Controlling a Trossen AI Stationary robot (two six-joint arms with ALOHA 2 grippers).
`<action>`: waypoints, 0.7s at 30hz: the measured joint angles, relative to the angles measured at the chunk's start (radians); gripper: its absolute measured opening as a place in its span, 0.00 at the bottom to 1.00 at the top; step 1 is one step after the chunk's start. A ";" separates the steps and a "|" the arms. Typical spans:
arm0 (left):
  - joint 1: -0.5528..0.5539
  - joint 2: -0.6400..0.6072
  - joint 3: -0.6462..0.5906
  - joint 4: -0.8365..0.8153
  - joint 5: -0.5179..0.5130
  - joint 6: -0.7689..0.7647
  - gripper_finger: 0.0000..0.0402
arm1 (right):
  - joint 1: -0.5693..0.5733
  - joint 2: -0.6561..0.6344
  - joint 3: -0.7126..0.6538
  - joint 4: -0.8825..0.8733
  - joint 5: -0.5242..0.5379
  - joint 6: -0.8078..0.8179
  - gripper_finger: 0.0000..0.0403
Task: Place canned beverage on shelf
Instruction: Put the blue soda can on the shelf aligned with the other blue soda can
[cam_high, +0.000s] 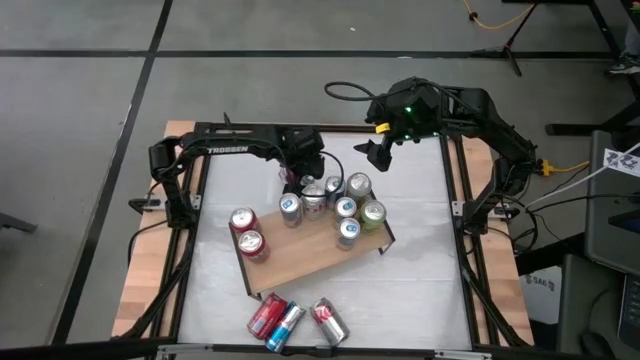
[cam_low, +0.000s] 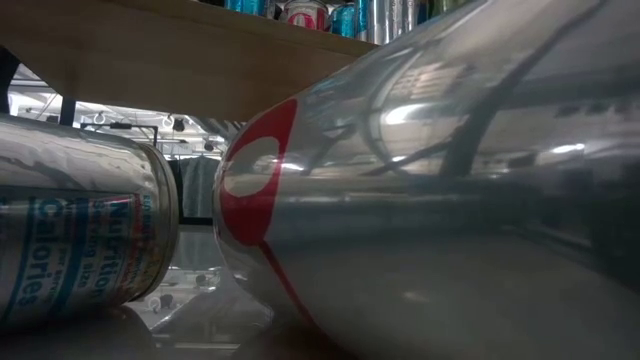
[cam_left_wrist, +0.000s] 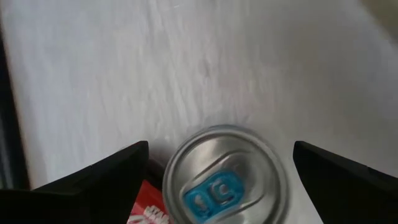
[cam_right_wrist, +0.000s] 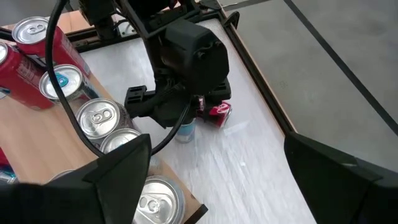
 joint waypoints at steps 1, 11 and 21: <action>0.000 0.000 -0.001 0.001 -0.014 0.000 0.97 | 0.000 0.000 0.000 0.000 0.000 0.000 0.88; 0.000 0.001 -0.008 0.001 -0.025 0.007 0.97 | 0.000 0.000 0.000 0.000 0.000 0.000 0.88; 0.000 0.001 -0.008 0.001 -0.036 0.002 0.88 | 0.000 0.000 0.000 0.000 0.000 0.000 0.88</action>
